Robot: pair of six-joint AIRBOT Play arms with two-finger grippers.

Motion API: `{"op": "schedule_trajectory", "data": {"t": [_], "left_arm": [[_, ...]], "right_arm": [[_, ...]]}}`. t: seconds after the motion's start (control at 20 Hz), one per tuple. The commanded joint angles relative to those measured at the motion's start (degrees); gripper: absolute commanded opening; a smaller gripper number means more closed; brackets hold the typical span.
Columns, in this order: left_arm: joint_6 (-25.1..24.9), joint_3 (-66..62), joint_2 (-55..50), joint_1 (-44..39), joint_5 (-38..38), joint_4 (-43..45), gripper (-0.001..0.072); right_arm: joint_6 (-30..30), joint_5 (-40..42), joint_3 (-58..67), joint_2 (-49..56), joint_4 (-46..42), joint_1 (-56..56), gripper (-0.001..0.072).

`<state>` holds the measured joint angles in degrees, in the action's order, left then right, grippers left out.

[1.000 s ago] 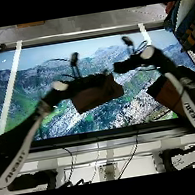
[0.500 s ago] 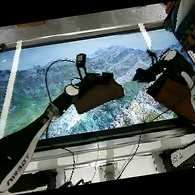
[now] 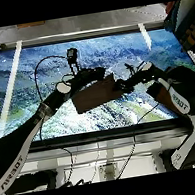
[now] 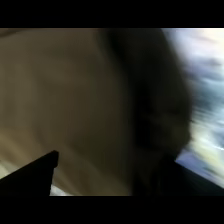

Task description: Fold the clothes and pants, and hang the long-sleeved shirts on hangers.

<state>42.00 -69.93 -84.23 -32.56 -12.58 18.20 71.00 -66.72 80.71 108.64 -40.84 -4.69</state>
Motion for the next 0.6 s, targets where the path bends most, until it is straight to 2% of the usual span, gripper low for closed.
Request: {"op": "schedule_trajectory", "data": {"t": [0.0,0.05,0.1,0.15,0.2,0.25,0.45,0.5,0.55], "left_arm": [[-0.04,-0.04,0.15,0.46,-1.57,0.04,0.072],[-0.04,-0.04,0.15,0.59,-1.64,0.04,0.072],[-0.04,-0.04,0.17,0.81,-1.86,0.09,0.072],[-0.04,-0.04,0.26,1.14,-2.27,1.4,0.072],[-0.04,-0.04,0.5,1.64,-3.06,4.83,0.072],[-0.04,-0.04,0.96,2.25,-4.37,9.01,0.072],[-0.02,-0.04,5.77,7.61,-13.57,27.15,0.0702],[0.0,-0.04,7.69,9.44,-15.34,31.67,0.0632],[0.0,-0.04,9.62,11.28,-16.96,36.06,0.0466]], "right_arm": [[-2.56,3.3,0.0,0.79,1.38,-5.2,0.0683],[-4.02,4.42,0.0,0.79,1.55,-6.38,0.0604],[-4.72,6.4,0.02,0.76,1.62,-7.56,0.0481],[-4.7,8.59,0.02,0.76,1.73,-8.41,0.0336],[-4.68,10.54,0.02,0.68,2.32,-9.03,0.0123],[-4.68,12.07,0.02,0.44,3.08,-9.4,0.0016],[-4.68,14.19,0.44,-3.56,4.11,-7.69,0.0012],[-4.66,13.77,0.85,-5.46,3.98,-6.4,0.0012],[-4.63,13.57,1.16,-7.54,3.89,-4.92,0.0012]]}}
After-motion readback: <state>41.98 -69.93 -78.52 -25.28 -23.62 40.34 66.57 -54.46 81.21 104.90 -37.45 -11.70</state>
